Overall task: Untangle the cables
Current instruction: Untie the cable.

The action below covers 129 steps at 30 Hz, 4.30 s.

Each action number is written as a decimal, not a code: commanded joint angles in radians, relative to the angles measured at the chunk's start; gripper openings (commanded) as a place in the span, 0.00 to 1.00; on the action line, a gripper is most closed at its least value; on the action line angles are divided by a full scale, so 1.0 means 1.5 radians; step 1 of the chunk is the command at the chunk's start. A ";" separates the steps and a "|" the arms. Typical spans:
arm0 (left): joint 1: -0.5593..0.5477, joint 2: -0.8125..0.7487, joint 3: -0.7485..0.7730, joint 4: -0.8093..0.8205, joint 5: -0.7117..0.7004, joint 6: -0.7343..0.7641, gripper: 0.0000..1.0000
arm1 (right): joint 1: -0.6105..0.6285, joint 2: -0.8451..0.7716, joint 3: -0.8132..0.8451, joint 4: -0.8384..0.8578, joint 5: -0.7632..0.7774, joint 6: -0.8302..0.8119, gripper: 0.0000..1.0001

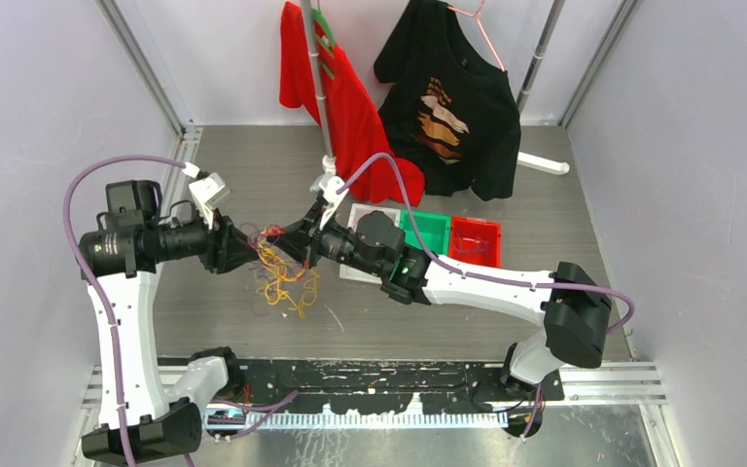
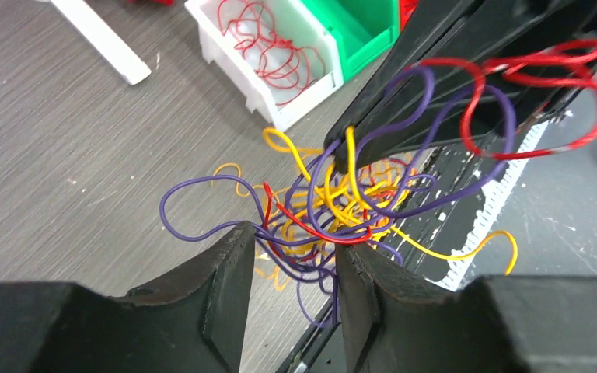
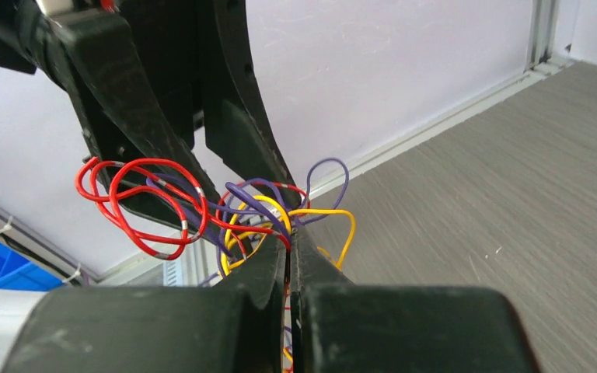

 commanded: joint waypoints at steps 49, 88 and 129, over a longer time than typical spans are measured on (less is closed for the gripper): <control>-0.002 0.008 0.176 -0.050 0.150 -0.185 0.00 | 0.003 0.052 -0.083 0.229 0.472 -0.049 0.55; -0.002 -0.029 0.180 0.415 -0.447 -0.119 0.00 | 0.052 -0.154 -0.268 0.130 0.276 0.039 0.40; -0.002 -0.066 0.253 0.107 -0.091 -0.070 0.00 | 0.047 0.189 0.263 -0.048 0.216 -0.302 0.34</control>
